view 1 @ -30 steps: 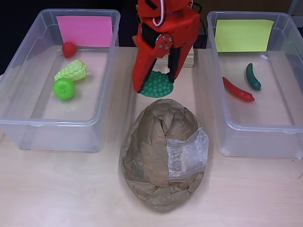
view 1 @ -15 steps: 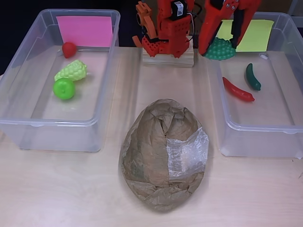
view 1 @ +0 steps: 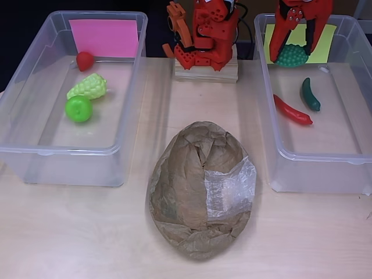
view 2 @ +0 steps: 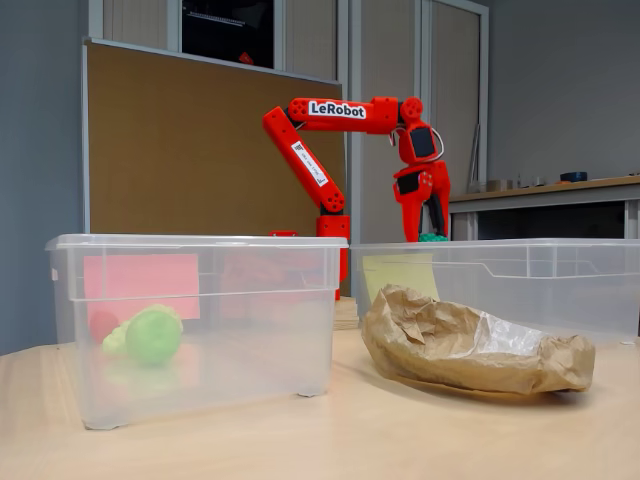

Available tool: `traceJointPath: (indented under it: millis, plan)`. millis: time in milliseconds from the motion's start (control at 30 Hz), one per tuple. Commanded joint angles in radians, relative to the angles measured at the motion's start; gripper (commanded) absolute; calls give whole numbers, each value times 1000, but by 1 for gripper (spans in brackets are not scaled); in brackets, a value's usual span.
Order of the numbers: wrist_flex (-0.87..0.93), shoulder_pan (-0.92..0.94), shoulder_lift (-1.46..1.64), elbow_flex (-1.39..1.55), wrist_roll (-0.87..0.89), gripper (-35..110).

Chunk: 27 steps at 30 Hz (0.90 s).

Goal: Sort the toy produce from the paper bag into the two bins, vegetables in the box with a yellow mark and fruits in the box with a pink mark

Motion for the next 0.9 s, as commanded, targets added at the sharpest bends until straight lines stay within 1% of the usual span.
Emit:
traceJointPath:
  millis: [0, 133, 300, 433, 600, 800, 867]
  plan:
    - [-78, -97, 34, 67, 117, 28]
    - [-210, -166, 2, 147, 167, 28]
    - [-394, -202, -94, 207, 170, 28]
    - [-508, -229, -187, 210, 186, 29]
    - [-575, -253, -259, 213, 221, 36]
    - [-643, -258, -244, 275, 256, 36]
    - [-696, -259, -229, 314, 268, 31]
